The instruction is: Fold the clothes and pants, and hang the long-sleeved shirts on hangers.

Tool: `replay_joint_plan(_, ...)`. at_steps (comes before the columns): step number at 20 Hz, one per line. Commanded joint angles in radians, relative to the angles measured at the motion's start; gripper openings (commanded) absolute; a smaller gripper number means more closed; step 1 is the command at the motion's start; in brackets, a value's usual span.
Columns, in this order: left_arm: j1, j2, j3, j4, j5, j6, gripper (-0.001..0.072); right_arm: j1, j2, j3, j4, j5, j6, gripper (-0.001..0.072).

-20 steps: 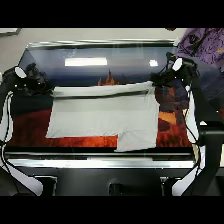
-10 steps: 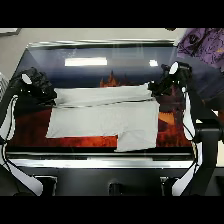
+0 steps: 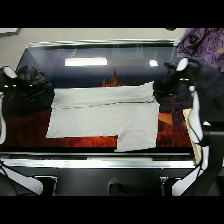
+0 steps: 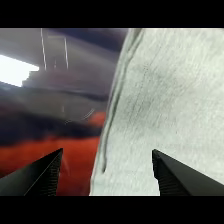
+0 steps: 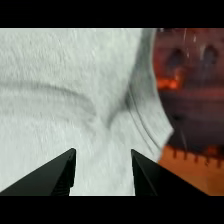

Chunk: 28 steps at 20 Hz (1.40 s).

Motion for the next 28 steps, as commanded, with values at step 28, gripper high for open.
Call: replay_joint_plan(28, 0.29, 0.655, -0.961, -0.016, 0.121, -0.03, 0.0634, -0.407, 0.629, -1.421, 0.583, -0.255, -0.399, 0.0397)
